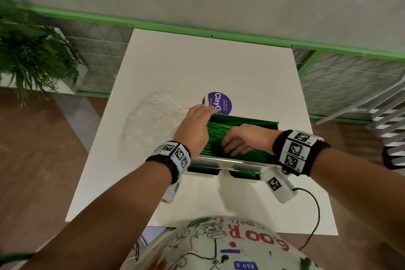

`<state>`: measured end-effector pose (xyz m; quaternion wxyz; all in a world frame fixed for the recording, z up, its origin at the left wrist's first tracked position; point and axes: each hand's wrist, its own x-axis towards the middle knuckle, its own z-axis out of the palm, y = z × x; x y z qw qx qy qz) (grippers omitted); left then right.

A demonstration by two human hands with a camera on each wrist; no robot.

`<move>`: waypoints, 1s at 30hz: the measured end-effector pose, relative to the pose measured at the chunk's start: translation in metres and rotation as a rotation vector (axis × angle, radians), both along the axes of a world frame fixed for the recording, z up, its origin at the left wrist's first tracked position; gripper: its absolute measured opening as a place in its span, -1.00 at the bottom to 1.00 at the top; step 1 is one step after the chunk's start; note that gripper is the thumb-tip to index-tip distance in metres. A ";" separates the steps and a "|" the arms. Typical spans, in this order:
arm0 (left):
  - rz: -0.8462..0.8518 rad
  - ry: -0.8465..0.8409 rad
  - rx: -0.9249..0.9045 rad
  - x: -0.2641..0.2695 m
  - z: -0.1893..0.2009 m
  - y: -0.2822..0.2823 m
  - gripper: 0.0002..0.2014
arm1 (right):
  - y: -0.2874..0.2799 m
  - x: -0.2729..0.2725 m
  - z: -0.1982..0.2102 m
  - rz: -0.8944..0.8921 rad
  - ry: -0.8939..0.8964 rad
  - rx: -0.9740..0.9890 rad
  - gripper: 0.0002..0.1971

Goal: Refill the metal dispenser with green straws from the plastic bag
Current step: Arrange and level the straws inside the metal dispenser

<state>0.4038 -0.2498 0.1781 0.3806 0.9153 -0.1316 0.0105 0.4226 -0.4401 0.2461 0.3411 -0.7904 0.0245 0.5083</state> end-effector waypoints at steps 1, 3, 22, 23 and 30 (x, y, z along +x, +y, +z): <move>0.005 -0.004 -0.004 0.000 0.000 0.000 -0.43 | 0.001 -0.004 0.004 0.038 0.017 0.005 -0.51; 0.006 -0.010 -0.001 0.000 -0.002 0.001 -0.43 | 0.004 -0.014 0.005 0.145 0.040 -0.029 -0.46; 0.000 0.019 0.018 0.002 0.000 0.001 -0.39 | 0.018 -0.003 0.020 0.379 0.064 -0.134 -0.25; 0.001 0.020 0.018 0.002 0.000 0.001 -0.38 | 0.017 -0.002 0.023 0.392 0.064 -0.146 -0.30; 0.009 0.015 0.016 0.003 0.000 -0.001 -0.41 | 0.015 -0.003 0.033 0.558 -0.412 -0.237 -0.59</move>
